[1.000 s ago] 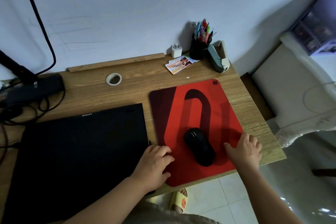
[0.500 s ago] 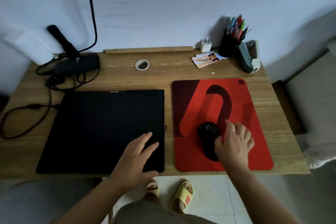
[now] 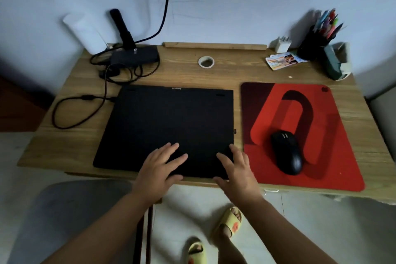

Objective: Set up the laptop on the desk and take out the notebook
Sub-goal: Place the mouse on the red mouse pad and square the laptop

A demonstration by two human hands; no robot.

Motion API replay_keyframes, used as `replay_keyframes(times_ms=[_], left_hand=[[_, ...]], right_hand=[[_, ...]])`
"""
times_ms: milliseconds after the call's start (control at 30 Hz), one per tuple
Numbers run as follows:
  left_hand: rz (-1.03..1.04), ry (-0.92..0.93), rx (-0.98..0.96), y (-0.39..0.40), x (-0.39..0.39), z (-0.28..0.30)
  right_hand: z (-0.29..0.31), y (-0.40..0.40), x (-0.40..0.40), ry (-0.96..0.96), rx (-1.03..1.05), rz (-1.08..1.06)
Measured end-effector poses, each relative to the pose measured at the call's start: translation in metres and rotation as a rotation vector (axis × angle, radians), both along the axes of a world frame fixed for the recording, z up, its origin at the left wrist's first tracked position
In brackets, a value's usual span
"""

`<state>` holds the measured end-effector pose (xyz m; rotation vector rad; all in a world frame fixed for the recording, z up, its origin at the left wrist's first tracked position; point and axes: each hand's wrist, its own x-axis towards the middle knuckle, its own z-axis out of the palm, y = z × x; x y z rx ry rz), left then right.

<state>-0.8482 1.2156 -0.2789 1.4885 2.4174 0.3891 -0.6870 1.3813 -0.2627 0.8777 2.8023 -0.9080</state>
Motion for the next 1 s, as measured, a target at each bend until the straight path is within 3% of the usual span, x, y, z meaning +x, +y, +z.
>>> replay_keyframes(times_ms=[333,433,600,767,1000], left_hand=[[-0.029,0.092,0.105,0.013,-0.006,-0.011],[-0.046,0.066,0.192,0.020,0.013,-0.007],[-0.246,-0.053,0.335,0.042,0.095,-0.018],[-0.348,-0.188,0.221,0.059,0.171,-0.095],[-0.418,-0.076,0.073,0.114,0.226,-0.259]], right_hand=[[-0.013,0.009,-0.007,0.090,0.084,-0.040],[-0.024,0.004,0.022,0.204,0.170,-0.039],[-0.054,-0.010,0.107,0.336,0.197,-0.232],[-0.128,-0.002,0.193,0.247,0.223,-0.330],[-0.280,0.051,0.240,0.131,0.296,-0.358]])
